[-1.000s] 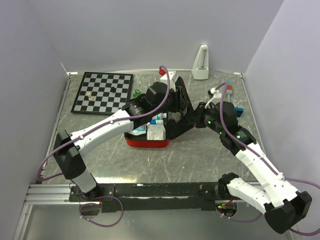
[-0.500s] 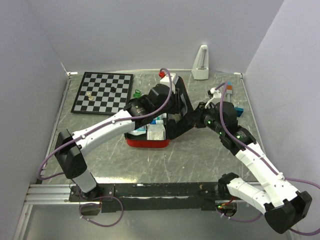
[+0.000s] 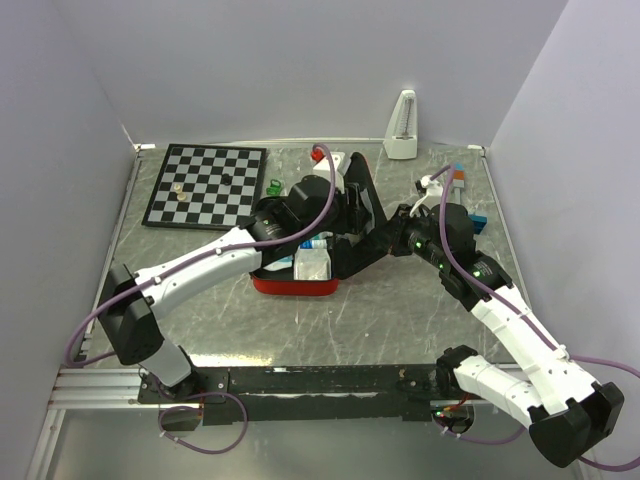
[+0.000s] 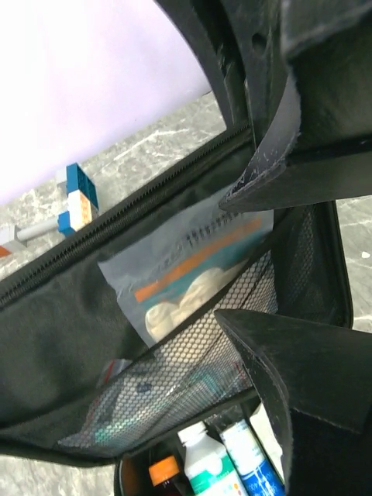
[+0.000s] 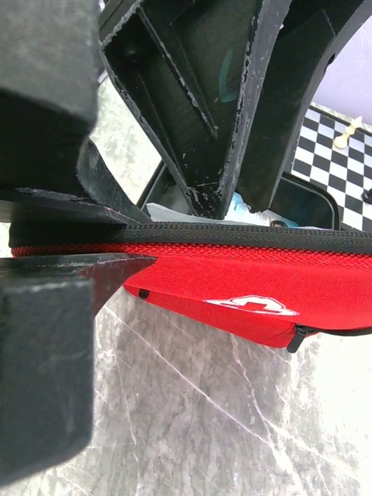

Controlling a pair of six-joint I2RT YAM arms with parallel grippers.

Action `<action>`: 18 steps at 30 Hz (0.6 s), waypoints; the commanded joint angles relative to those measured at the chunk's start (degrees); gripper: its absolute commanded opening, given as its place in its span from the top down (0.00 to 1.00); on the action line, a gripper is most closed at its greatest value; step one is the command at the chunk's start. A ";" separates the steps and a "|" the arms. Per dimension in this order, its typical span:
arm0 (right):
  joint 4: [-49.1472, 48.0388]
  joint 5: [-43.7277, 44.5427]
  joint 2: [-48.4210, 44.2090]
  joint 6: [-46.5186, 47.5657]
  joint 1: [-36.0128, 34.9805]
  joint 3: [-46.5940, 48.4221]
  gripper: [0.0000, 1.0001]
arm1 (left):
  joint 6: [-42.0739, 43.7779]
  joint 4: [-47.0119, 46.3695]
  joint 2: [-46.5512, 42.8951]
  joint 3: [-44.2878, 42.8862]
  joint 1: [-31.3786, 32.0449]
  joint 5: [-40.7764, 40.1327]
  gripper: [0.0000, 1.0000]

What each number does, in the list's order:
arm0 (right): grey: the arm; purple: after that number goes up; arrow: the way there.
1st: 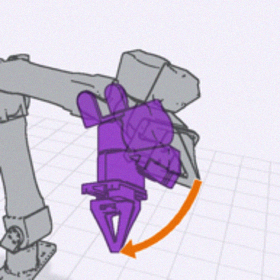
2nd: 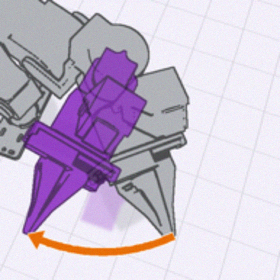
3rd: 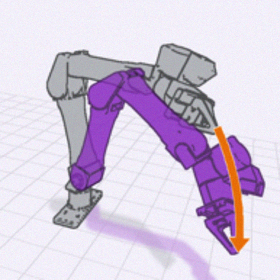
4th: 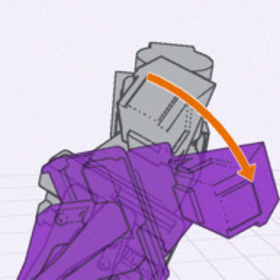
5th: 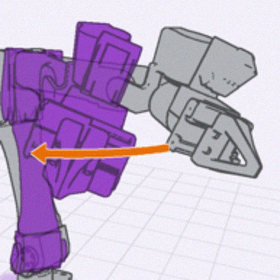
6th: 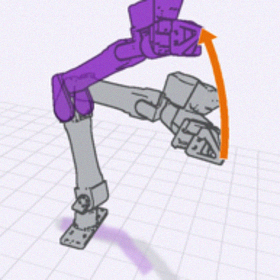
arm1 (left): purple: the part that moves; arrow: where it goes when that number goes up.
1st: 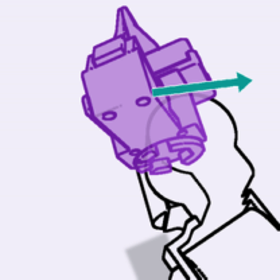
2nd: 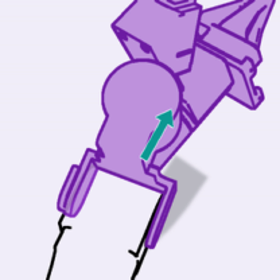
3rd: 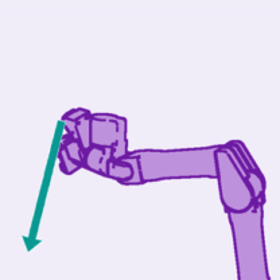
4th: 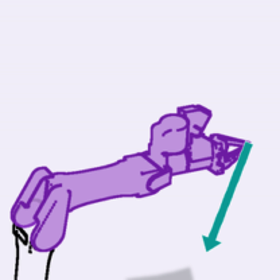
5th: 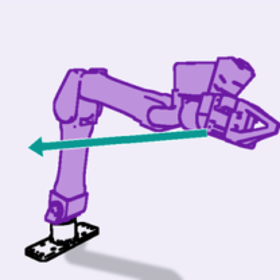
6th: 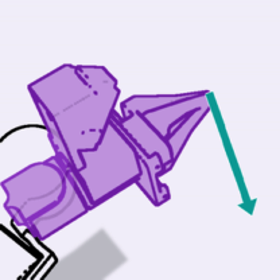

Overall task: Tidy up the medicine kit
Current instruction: Adjust the medical item in the medicine box.

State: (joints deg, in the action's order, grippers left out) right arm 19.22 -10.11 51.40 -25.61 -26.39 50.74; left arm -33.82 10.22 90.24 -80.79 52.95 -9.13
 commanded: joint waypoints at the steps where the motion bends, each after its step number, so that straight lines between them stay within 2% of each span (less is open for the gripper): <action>1: 4.60 -5.80 -0.16 -0.50 -1.47 1.03 0.86 | 0.25 -1.87 -1.55 -1.65 0.31 2.27 0.42; 11: 4.86 -5.89 -0.42 -0.32 -1.38 0.85 0.86 | -2.30 -8.81 -6.47 4.50 0.75 4.29 0.39; 18: 4.77 -5.80 -0.51 -0.41 -1.47 0.85 0.86 | -1.16 -5.91 -3.66 0.64 1.19 3.59 0.39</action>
State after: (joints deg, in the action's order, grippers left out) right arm 19.20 -10.17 51.35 -25.63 -26.39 50.74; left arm -35.18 6.24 86.48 -77.21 53.58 -5.80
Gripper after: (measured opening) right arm 0.198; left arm 0.610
